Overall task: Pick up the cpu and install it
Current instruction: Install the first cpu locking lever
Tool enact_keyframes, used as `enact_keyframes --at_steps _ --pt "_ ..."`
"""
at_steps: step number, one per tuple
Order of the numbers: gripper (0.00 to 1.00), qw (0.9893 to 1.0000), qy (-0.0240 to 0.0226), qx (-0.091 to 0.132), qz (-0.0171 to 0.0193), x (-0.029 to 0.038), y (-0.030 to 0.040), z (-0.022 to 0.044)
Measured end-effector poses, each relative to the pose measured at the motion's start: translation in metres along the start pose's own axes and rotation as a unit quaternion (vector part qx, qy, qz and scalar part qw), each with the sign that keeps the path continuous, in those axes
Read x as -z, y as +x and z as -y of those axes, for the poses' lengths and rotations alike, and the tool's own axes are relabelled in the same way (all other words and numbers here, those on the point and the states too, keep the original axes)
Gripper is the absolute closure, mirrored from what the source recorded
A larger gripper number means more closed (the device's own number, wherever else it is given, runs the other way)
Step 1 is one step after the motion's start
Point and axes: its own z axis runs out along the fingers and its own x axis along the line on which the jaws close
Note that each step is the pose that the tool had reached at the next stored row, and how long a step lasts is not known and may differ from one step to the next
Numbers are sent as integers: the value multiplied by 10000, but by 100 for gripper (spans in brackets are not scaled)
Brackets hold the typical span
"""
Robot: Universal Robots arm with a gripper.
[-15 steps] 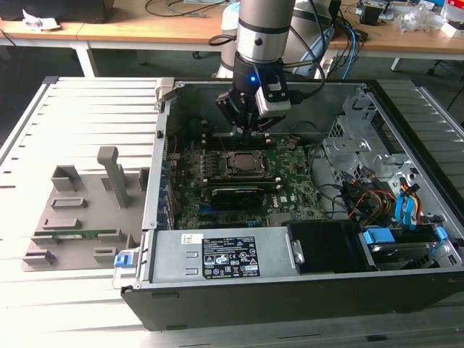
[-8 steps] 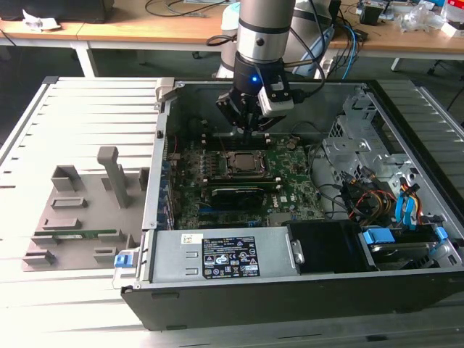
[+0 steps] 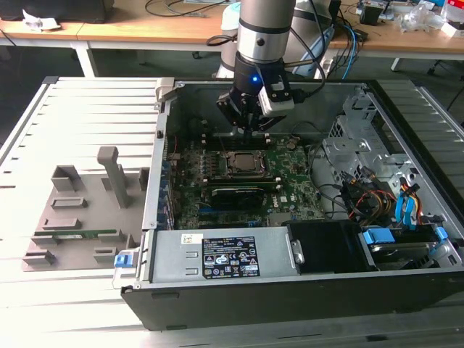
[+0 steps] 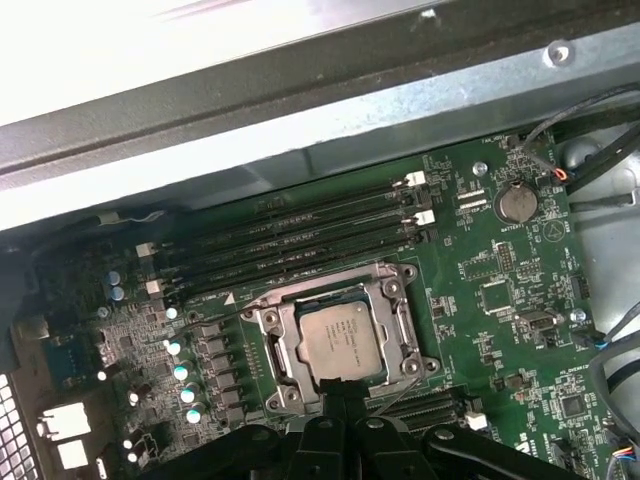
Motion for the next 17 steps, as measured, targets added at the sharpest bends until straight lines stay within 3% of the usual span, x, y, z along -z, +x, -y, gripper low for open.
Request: enact_keyframes --at_steps 5,10,17 --pt "89 9994 6 352 20 0 0 0" --pt "89 9987 9 515 29 0 0 0" --pt "89 9966 14 819 45 0 0 0"
